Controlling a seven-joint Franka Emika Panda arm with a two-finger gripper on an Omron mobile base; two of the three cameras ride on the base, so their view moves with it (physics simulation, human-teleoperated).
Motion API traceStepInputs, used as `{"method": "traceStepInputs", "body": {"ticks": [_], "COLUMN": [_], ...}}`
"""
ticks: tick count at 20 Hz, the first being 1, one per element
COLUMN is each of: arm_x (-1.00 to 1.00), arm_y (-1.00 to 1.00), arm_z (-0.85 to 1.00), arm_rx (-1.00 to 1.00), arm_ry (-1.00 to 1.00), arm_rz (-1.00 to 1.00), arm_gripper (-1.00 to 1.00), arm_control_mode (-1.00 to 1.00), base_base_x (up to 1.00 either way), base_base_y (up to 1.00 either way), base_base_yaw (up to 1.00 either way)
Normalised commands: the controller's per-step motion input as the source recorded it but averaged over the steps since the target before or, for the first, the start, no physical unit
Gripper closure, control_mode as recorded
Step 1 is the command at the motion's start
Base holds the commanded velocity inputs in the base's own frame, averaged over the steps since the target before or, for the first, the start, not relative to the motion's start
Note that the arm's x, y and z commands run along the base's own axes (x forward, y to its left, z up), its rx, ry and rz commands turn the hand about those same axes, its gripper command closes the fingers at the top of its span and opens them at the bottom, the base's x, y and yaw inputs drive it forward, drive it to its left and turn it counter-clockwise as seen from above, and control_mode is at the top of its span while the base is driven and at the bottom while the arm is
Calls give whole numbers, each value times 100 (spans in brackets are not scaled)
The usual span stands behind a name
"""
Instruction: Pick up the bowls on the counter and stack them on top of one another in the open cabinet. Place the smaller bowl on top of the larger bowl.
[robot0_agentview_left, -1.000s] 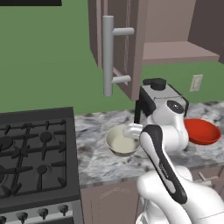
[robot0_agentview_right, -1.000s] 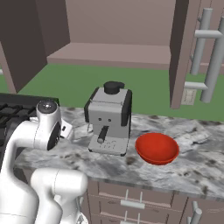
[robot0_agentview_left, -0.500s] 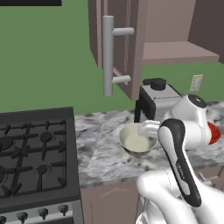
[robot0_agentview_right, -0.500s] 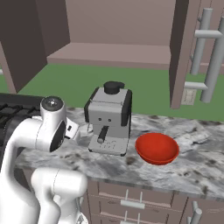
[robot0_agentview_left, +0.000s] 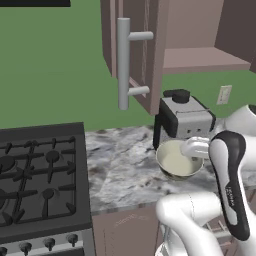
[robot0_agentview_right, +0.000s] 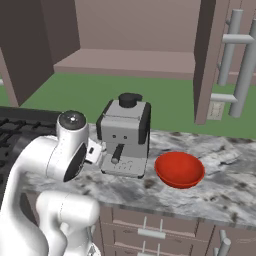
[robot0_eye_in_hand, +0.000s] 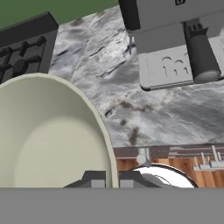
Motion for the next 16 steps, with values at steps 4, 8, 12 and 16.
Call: {"method": "traceStepInputs", "body": {"ticks": [4, 8, 12, 16], "arm_x": [-21, -11, -12, -4], "arm_y": [-51, -48, -46, -35], "arm_z": [19, 17, 4, -8], "arm_rx": [0, 4, 2, 0], "arm_ry": [0, 0, 0, -1], "arm_rz": [2, 0, 0, 0], "arm_gripper": [100, 100, 100, 100], "arm_control_mode": [-100, -100, -100, -100], "base_base_x": [0, 0, 0, 0], "base_base_y": [0, 0, 0, 0], "base_base_yaw": [0, 0, 0, 0]}}
